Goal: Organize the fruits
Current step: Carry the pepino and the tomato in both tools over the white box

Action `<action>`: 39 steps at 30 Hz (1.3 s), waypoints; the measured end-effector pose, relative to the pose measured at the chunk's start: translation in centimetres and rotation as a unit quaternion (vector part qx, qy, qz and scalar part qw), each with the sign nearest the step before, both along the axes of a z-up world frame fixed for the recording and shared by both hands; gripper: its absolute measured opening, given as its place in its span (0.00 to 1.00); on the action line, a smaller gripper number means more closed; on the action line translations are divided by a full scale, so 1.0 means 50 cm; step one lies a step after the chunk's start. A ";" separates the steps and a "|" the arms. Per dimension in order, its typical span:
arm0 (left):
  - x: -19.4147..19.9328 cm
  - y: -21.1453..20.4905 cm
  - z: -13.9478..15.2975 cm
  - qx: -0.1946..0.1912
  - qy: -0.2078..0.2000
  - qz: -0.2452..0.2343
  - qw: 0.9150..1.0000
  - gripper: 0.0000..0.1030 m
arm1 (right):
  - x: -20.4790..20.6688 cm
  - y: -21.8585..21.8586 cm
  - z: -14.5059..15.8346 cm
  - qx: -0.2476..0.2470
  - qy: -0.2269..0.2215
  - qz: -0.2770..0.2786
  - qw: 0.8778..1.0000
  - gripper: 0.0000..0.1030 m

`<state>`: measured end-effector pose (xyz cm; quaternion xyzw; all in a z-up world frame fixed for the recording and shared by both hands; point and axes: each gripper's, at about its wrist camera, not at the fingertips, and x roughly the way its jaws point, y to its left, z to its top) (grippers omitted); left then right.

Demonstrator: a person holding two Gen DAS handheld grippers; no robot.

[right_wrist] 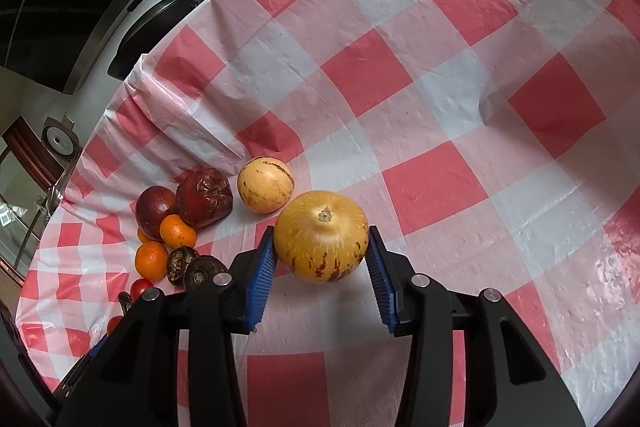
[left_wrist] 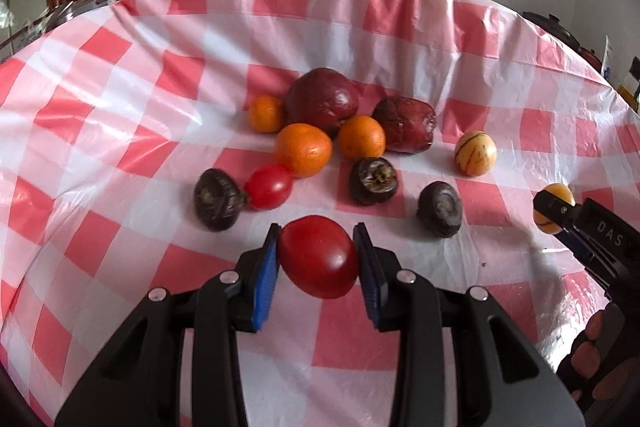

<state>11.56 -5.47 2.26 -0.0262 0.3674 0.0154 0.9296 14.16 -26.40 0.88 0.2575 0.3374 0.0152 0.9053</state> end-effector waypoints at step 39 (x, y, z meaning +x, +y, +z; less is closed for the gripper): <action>-0.533 0.321 0.027 0.003 -0.055 0.095 0.994 0.36 | -0.458 0.382 0.052 -0.063 -0.004 0.259 0.964 0.43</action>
